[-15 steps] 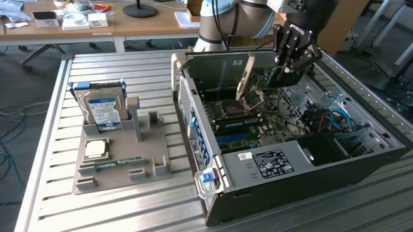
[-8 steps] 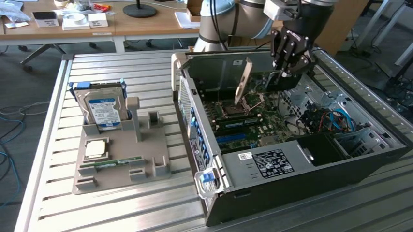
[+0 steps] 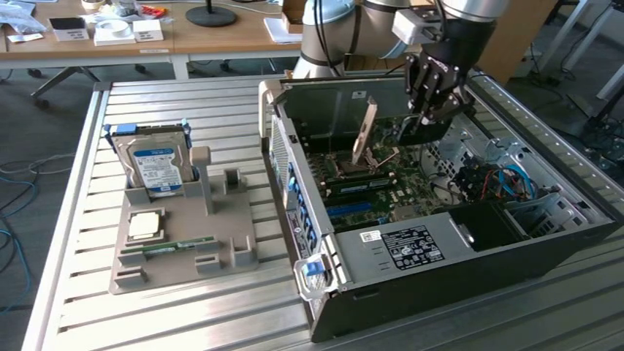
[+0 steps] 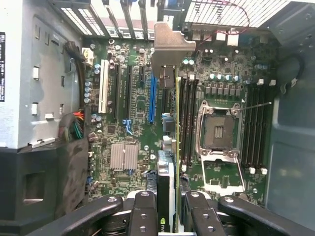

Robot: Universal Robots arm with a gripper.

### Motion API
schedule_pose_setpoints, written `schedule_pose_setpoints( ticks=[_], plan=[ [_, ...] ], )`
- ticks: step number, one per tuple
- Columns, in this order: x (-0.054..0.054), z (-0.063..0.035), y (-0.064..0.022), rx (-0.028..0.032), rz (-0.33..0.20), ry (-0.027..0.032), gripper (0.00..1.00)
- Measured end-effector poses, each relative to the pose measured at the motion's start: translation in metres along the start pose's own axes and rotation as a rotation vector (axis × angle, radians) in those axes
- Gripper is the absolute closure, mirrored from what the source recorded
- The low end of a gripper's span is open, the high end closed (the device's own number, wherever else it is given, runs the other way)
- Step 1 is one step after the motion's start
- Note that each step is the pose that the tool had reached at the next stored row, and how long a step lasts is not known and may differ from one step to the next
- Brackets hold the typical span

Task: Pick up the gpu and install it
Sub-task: 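Insert the gpu into the slot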

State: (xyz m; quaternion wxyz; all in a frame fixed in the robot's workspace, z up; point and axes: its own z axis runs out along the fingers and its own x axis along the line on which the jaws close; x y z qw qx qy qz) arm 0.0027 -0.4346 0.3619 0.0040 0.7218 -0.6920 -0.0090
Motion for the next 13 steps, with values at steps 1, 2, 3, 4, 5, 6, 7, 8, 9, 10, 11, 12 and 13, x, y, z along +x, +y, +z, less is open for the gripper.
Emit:
schedule_pose_setpoints(
  ticks=[1, 2, 3, 4, 5, 6, 7, 8, 9, 10, 11, 12, 13],
  plan=[
    [0.000, 0.0019, 0.0005, 0.0014, 0.000, 0.0000, 0.73],
    [0.000, 0.0036, 0.0010, 0.0024, 0.000, 0.0001, 0.73],
    [0.000, 0.0055, 0.0014, 0.0035, 0.000, 0.0001, 0.73],
    [0.000, 0.0073, 0.0019, 0.0046, 0.000, 0.0002, 0.73],
    [0.000, 0.0087, 0.0025, 0.0053, 0.001, 0.0004, 0.73],
    [0.000, 0.0100, 0.0031, 0.0055, 0.002, 0.0006, 0.73],
    [0.000, 0.0110, 0.0034, 0.0056, 0.005, 0.0008, 0.73],
    [0.000, 0.0118, 0.0033, 0.0056, 0.011, 0.0013, 0.73],
    [0.000, 0.0126, 0.0033, 0.0056, 0.018, 0.0014, 0.73],
    [0.000, 0.0130, 0.0033, 0.0056, 0.025, 0.0020, 0.73],
    [0.000, 0.0136, 0.0033, 0.0057, 0.033, 0.0024, 0.73],
    [0.000, 0.0141, 0.0033, 0.0057, 0.040, 0.0026, 0.73],
    [0.000, 0.0145, 0.0034, 0.0057, 0.046, 0.0028, 0.73]
  ],
)
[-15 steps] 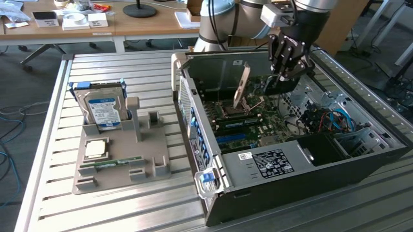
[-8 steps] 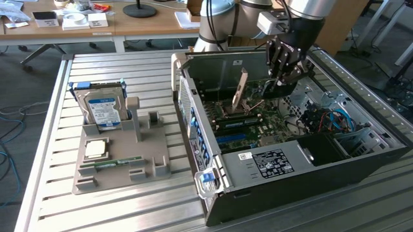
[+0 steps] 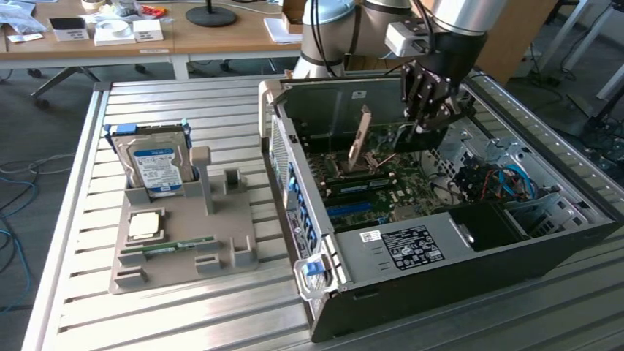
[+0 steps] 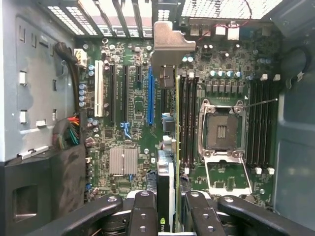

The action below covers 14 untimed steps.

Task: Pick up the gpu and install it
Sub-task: 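Insert the gpu into the slot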

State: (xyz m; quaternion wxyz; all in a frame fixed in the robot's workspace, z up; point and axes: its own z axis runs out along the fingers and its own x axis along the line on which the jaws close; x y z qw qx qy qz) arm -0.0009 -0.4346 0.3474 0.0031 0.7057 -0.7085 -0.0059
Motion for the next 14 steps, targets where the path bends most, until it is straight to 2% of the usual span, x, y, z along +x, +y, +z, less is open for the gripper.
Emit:
schedule_pose_setpoints(
  ticks=[5, 14],
  plan=[
    [0.000, 0.0005, 0.0003, 0.0001, 0.002, 0.0000, 0.73],
    [0.000, 0.0138, 0.0033, 0.0050, 0.002, -0.0003, 0.73]
  ],
)
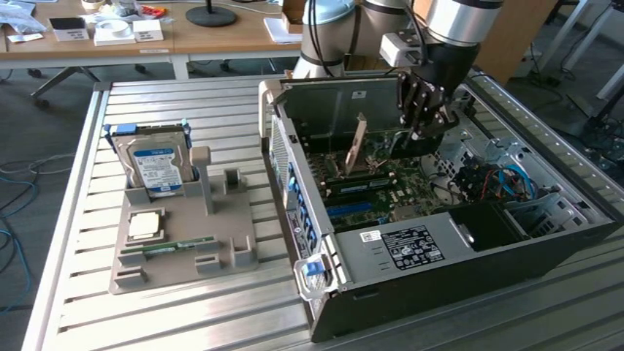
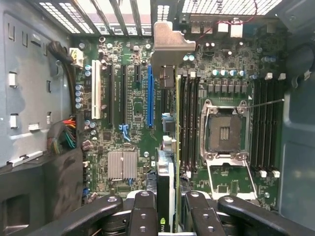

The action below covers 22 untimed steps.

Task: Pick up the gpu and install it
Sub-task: 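Insert the gpu into the slot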

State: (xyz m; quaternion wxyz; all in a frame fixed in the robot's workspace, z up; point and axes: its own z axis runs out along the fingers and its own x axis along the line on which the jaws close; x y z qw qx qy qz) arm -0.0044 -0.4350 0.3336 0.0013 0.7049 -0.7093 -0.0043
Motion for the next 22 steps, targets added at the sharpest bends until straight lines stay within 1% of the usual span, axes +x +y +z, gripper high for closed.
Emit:
schedule_pose_setpoints(
  ticks=[7, 16, 20, 22],
  plan=[
    [0.003, 0.0077, 0.0037, 0.0000, 0.001, 0.0000, 0.73],
    [0.008, 0.0132, 0.0103, 0.0001, 0.008, 0.0000, 0.73],
    [0.012, 0.0149, 0.0117, 0.0002, 0.010, -0.0001, 0.73],
    [0.013, 0.0175, 0.0133, 0.0006, 0.012, -0.0001, 0.73]
  ],
)
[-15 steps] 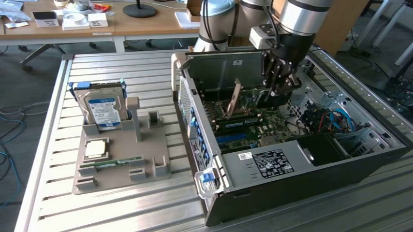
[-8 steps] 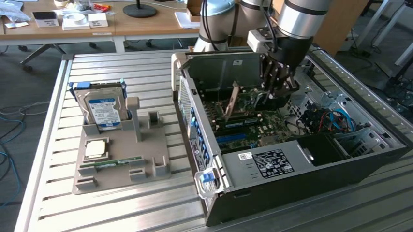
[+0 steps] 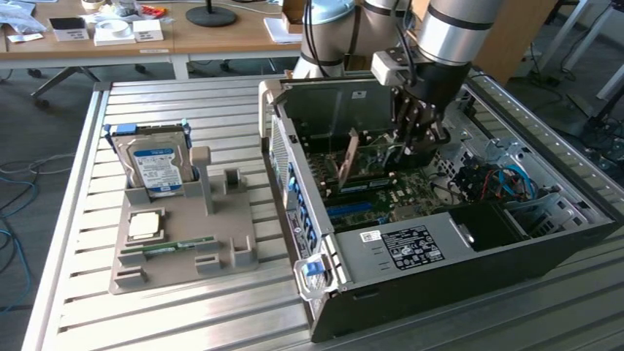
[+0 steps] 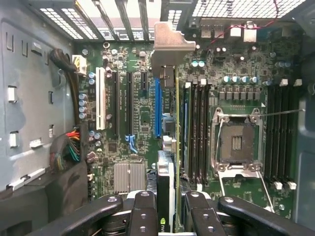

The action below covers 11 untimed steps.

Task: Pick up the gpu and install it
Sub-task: 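Insert the gpu into the slot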

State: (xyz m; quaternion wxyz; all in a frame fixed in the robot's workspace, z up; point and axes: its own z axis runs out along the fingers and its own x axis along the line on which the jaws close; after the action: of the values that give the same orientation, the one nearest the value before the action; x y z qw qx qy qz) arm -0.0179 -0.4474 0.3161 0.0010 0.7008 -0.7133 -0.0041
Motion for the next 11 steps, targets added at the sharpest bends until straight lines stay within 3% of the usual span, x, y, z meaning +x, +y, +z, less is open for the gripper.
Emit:
schedule_pose_setpoints(
  ticks=[4, 8, 11],
  plan=[
    [0.0005, 0.0043, 0.0034, 0.0021, 0.003, -0.0009, 0.73],
    [0.0005, 0.0049, 0.0048, 0.0028, 0.003, -0.0082, 0.73],
    [0.0006, 0.0077, 0.0070, 0.0069, 0.003, -0.0099, 0.73]
  ],
)
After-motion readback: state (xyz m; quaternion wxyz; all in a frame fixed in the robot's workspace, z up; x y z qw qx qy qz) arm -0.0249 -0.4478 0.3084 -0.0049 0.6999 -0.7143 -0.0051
